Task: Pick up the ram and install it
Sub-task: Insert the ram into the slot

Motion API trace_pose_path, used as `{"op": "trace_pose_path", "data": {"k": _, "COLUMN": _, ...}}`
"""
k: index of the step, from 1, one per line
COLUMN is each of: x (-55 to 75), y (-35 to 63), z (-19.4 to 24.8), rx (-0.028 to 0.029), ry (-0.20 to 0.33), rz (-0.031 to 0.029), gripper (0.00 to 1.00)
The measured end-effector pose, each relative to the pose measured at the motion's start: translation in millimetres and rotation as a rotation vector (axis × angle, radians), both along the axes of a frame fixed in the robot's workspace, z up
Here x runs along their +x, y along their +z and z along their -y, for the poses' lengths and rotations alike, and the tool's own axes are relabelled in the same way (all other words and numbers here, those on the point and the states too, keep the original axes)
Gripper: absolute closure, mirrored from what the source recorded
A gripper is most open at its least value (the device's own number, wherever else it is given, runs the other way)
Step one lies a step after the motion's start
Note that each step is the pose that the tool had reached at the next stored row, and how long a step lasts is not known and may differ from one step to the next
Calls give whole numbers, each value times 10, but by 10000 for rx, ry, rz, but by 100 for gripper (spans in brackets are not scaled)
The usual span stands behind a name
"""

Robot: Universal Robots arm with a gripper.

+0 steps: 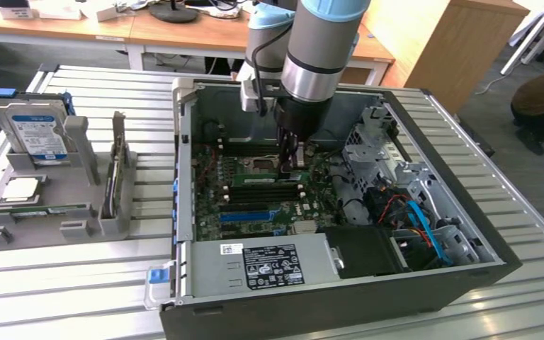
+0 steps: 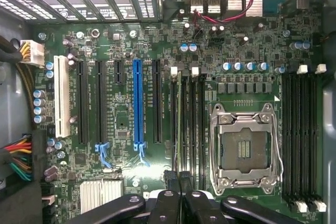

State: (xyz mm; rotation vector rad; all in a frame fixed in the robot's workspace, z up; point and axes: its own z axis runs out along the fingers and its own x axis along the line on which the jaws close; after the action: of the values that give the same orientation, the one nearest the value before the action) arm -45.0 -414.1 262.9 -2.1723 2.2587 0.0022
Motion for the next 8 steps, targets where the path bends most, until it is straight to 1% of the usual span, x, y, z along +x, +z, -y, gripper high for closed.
{"op": "trace_pose_path", "data": {"k": 4, "x": 0, "y": -18, "z": 1, "rx": -10, "ry": 0, "rz": -2, "gripper": 88}}
{"op": "trace_pose_path", "data": {"k": 8, "x": 0, "y": -44, "z": 0, "rx": -6, "ry": -1, "rz": 0, "gripper": 88}}
